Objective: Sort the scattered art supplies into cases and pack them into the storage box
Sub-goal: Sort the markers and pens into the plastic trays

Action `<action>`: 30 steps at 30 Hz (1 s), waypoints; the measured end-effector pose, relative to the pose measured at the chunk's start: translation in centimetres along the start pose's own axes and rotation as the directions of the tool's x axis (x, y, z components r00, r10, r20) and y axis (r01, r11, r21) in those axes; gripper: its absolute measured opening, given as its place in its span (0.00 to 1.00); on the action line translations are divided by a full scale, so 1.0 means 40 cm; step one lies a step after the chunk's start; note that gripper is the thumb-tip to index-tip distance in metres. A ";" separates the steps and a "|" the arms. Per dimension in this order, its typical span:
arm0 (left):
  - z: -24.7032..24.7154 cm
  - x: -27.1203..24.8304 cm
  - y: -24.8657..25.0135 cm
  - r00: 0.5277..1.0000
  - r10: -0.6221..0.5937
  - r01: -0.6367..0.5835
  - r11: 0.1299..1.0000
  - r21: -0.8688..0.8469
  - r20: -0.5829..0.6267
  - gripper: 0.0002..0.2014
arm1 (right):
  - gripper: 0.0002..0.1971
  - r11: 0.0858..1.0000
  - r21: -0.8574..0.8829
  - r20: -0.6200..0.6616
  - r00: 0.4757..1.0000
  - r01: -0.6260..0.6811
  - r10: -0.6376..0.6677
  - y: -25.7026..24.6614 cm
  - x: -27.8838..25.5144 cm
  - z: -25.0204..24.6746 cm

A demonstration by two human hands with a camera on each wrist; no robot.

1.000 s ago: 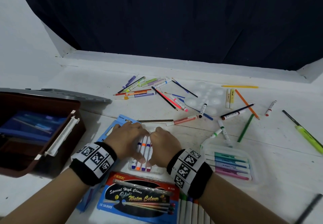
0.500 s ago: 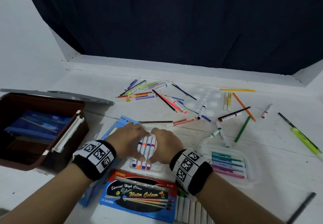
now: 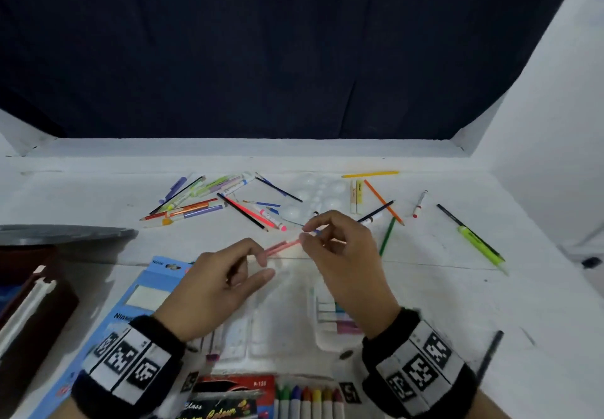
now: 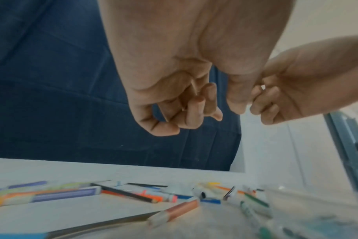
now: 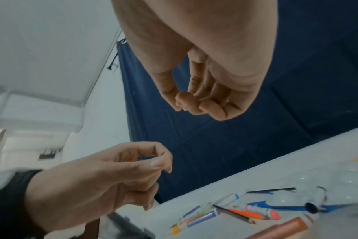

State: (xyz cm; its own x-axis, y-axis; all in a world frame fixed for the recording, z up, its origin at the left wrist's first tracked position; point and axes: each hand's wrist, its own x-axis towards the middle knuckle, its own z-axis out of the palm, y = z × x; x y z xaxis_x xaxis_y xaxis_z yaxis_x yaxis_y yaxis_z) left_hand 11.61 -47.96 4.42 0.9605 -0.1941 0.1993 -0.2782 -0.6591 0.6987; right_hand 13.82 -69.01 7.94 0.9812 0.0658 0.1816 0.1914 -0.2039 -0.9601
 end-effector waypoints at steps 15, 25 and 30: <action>0.166 0.185 0.060 0.969 0.086 -0.067 0.994 -0.089 0.233 0.13 | 0.11 0.529 -0.789 -0.234 0.949 -0.312 0.211 0.341 0.187 -0.573; 0.221 0.432 0.094 0.972 0.010 0.006 0.998 -0.068 0.235 0.03 | 0.09 0.320 -0.853 -0.253 0.862 -0.413 0.439 0.412 0.242 -0.690; 0.305 0.612 0.081 0.963 -0.100 0.076 0.992 0.103 0.252 0.03 | 0.07 0.432 -0.796 -0.212 0.864 -0.424 0.457 0.396 0.250 -0.678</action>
State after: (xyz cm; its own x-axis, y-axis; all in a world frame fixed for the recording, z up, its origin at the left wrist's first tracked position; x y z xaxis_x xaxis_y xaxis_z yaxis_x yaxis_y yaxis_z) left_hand 34.16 -63.71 3.19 0.9512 -0.3044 -0.0509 -0.2037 -0.7431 0.6374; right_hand 27.39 -98.09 0.31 0.9405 -0.2438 -0.2365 -0.3127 -0.8934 -0.3225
